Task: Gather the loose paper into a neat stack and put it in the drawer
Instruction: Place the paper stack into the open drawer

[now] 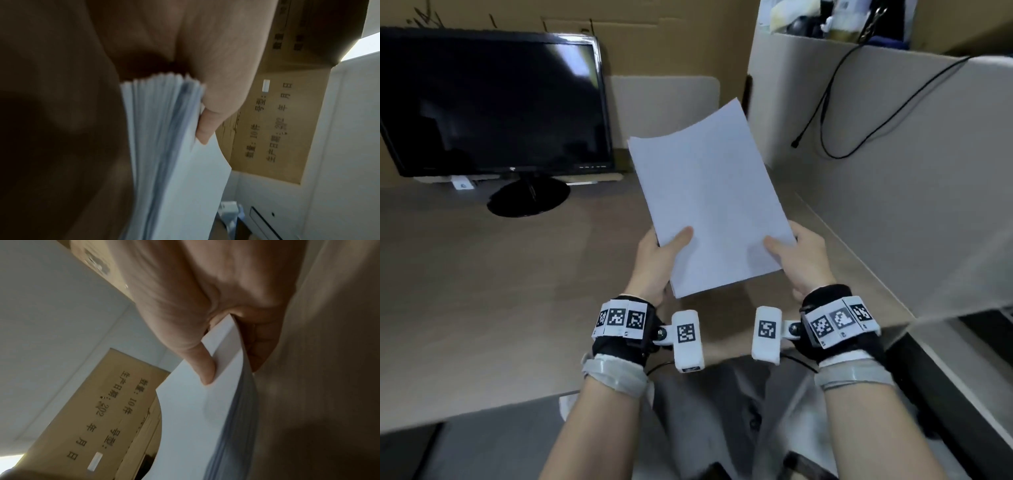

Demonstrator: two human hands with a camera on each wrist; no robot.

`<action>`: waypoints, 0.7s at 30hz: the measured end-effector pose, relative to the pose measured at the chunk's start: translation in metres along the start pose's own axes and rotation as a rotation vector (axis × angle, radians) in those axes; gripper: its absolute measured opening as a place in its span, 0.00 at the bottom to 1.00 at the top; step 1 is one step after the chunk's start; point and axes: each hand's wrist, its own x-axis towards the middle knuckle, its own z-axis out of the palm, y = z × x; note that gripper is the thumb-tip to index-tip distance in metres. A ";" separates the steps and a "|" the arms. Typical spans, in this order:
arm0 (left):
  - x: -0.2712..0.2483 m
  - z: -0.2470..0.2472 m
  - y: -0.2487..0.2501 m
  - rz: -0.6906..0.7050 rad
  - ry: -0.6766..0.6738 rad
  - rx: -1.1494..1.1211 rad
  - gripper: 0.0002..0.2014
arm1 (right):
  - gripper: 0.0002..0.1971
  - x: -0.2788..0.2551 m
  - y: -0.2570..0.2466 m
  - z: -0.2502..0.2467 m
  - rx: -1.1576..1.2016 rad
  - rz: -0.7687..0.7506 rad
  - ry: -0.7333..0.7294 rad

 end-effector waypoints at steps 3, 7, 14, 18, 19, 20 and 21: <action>-0.028 0.035 -0.017 -0.044 -0.077 -0.024 0.14 | 0.11 -0.029 -0.002 -0.046 0.061 0.019 0.098; -0.068 0.077 -0.037 -0.136 -0.153 -0.071 0.13 | 0.08 -0.070 0.003 -0.106 0.196 0.068 0.264; -0.142 0.153 -0.070 -0.182 -0.408 -0.060 0.15 | 0.19 -0.134 0.022 -0.179 0.419 0.054 0.575; -0.177 0.192 -0.101 -0.212 -0.490 -0.043 0.19 | 0.16 -0.169 0.044 -0.226 0.410 0.127 0.602; -0.184 0.200 -0.109 -0.223 -0.507 -0.038 0.20 | 0.14 -0.177 0.048 -0.239 0.387 0.145 0.609; -0.192 0.208 -0.117 -0.242 -0.519 -0.037 0.20 | 0.13 -0.185 0.051 -0.250 0.359 0.160 0.626; -0.200 0.216 -0.124 -0.263 -0.527 -0.031 0.19 | 0.12 -0.193 0.053 -0.262 0.325 0.165 0.648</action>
